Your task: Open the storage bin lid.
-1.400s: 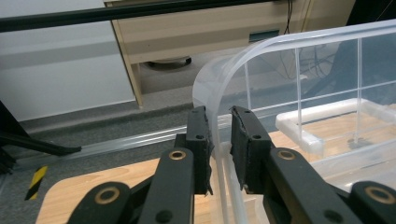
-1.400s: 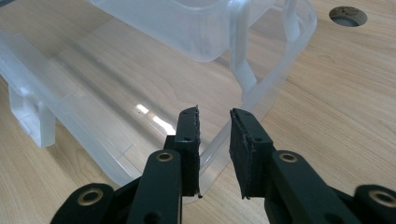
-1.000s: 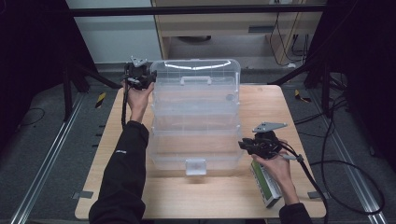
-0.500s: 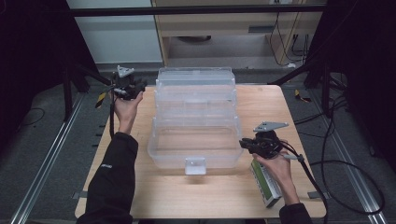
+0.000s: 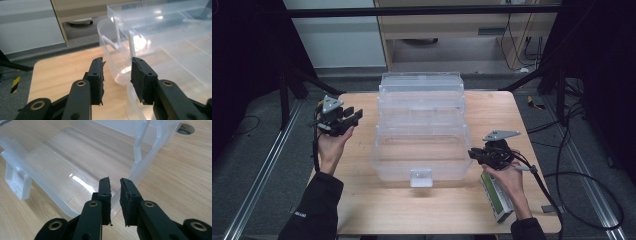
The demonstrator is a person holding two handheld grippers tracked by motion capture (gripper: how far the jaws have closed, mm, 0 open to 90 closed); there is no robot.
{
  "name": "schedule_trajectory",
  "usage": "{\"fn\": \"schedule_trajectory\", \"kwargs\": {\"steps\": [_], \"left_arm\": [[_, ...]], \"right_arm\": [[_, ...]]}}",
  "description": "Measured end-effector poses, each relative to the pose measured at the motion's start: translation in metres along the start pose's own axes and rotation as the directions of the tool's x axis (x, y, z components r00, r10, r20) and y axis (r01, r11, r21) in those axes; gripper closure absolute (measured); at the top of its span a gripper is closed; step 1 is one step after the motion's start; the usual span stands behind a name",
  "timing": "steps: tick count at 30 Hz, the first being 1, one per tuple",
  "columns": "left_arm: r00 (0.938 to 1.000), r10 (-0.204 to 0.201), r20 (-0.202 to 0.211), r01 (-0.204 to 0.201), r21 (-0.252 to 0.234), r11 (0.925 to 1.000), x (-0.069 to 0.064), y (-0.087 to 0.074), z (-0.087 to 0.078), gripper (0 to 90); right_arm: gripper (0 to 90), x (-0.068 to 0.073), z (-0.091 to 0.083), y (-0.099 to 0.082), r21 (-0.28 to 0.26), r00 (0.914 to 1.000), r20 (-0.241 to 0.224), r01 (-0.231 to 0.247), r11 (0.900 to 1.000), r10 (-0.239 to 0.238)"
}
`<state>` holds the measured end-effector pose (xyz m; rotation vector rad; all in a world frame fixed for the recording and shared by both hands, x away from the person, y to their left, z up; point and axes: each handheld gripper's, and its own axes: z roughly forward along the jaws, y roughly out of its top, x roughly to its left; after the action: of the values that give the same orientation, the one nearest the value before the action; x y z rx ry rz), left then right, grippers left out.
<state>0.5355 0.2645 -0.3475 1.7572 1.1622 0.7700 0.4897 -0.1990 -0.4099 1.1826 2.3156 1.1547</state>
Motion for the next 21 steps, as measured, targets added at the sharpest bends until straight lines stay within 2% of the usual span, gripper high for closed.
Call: {"fn": "schedule_trajectory", "kwargs": {"steps": [8, 11, 14, 15, 16, 18, 20, 21], "left_arm": [[0.9997, 0.019, 0.019, -0.019, 0.042, 0.9989, -0.012, -0.029, -0.012, 59.9], [0.9994, 0.024, 0.024, -0.025, 0.072, 0.9970, -0.019, -0.039, -0.016, 59.9], [0.9994, 0.016, 0.032, -0.018, 0.079, 0.9967, -0.021, -0.043, -0.018, 59.9], [0.9990, 0.017, 0.041, -0.020, 0.096, 0.9951, -0.025, -0.050, -0.017, 59.9], [0.9990, 0.017, 0.041, -0.020, 0.096, 0.9951, -0.025, -0.050, -0.017, 60.0], [0.9973, 0.022, 0.069, -0.031, 0.127, 0.9914, -0.033, -0.061, -0.015, 59.8], [0.9968, 0.026, 0.075, -0.036, 0.136, 0.9900, -0.035, -0.063, -0.013, 59.3], [0.9956, 0.042, 0.084, -0.055, 0.158, 0.9859, -0.038, -0.066, -0.010, 59.3]], "right_arm": [[77.6, 0.000, 0.001, 0.000, 0.004, 1.0000, 0.001, -0.003, 1.0000, 0.003], [76.9, 0.000, 0.001, 0.000, -0.001, 1.0000, 0.004, 0.006, 1.0000, -0.006], [73.7, 0.000, 0.001, 0.000, -0.001, 0.9998, 0.016, 0.012, 0.9999, -0.012], [70.9, 0.000, 0.000, 0.000, -0.006, 0.9995, 0.026, 0.018, 0.9998, -0.018], [69.4, -0.001, 0.000, 0.000, -0.007, 0.9994, 0.029, 0.018, 0.9998, -0.018], [67.6, -0.002, 0.000, 0.000, -0.011, 0.9993, 0.038, 0.009, 0.9999, -0.008], [66.6, -0.002, 0.001, 0.000, -0.011, 0.9994, 0.035, 0.004, 0.9999, -0.003], [65.2, -0.003, 0.003, -0.001, -0.013, 0.9994, 0.035, 0.000, 0.9999, 0.000]]}}
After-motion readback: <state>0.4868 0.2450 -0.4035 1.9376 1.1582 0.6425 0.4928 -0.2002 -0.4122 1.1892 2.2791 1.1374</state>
